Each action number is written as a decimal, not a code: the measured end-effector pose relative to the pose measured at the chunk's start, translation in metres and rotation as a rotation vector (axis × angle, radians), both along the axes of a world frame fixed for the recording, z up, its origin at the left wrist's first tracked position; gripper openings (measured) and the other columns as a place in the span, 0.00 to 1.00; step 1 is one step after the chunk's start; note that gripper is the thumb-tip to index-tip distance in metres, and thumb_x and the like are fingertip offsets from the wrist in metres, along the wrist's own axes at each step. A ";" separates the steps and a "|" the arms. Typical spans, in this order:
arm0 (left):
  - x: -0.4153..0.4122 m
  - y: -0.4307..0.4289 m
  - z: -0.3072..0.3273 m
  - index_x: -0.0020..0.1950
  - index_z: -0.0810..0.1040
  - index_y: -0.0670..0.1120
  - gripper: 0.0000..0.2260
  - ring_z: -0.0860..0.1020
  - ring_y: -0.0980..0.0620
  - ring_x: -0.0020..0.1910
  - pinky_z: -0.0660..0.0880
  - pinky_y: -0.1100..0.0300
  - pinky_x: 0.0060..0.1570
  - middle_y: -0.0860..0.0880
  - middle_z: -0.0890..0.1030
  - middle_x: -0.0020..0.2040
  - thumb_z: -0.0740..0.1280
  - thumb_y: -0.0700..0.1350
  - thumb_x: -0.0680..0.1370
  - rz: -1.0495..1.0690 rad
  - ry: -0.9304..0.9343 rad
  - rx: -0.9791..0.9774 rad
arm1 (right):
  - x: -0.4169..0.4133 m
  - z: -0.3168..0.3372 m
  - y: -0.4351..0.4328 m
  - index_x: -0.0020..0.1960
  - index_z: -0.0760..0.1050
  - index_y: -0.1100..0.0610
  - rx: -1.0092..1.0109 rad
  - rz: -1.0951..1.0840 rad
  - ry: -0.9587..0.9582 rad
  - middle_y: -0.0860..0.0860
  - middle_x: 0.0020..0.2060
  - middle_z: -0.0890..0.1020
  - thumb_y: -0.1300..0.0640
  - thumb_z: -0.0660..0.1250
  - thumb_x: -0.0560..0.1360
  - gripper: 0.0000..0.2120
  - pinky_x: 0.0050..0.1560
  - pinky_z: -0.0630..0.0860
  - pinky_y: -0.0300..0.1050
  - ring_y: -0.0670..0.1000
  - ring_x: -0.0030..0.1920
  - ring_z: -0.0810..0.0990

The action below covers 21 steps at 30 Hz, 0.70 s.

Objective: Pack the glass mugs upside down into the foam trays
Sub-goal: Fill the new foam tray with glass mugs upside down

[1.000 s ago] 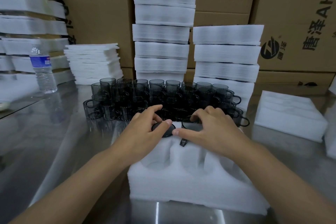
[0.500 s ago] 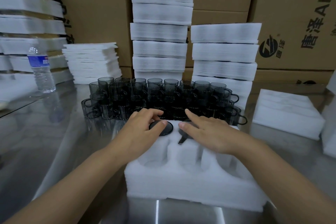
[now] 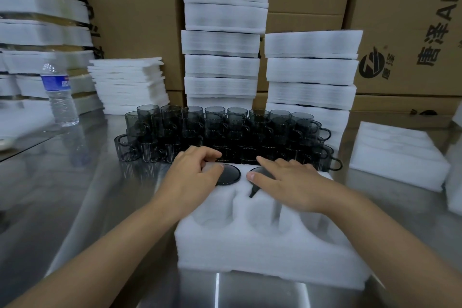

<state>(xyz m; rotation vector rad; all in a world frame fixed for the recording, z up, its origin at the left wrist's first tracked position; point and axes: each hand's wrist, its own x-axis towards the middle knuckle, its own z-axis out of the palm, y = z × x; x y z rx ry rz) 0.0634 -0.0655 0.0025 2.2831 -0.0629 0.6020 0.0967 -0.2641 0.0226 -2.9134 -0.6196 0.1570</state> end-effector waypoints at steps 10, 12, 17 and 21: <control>-0.003 0.000 0.006 0.53 0.79 0.59 0.07 0.73 0.61 0.55 0.68 0.64 0.56 0.65 0.76 0.47 0.67 0.51 0.76 -0.053 0.046 0.102 | -0.001 0.005 0.009 0.70 0.67 0.43 0.203 -0.007 -0.019 0.47 0.66 0.72 0.35 0.52 0.77 0.25 0.65 0.62 0.49 0.53 0.68 0.67; -0.003 0.001 0.006 0.53 0.80 0.58 0.07 0.73 0.60 0.56 0.67 0.57 0.62 0.66 0.76 0.47 0.67 0.51 0.76 -0.060 0.047 0.129 | 0.003 0.007 0.010 0.65 0.73 0.45 0.372 -0.049 -0.072 0.49 0.60 0.76 0.41 0.54 0.79 0.19 0.55 0.70 0.45 0.52 0.61 0.73; -0.002 0.000 0.002 0.54 0.78 0.57 0.08 0.67 0.59 0.56 0.63 0.65 0.55 0.64 0.74 0.51 0.66 0.50 0.77 -0.135 0.043 0.184 | 0.011 0.009 0.010 0.74 0.59 0.39 0.206 -0.061 0.032 0.48 0.75 0.61 0.42 0.46 0.81 0.21 0.72 0.50 0.57 0.56 0.75 0.56; 0.000 0.001 0.001 0.54 0.78 0.58 0.07 0.66 0.60 0.55 0.62 0.71 0.50 0.65 0.74 0.51 0.66 0.50 0.77 -0.144 0.051 0.176 | 0.012 0.009 0.011 0.73 0.57 0.38 0.133 -0.080 0.060 0.48 0.73 0.66 0.41 0.42 0.81 0.22 0.69 0.54 0.55 0.57 0.70 0.66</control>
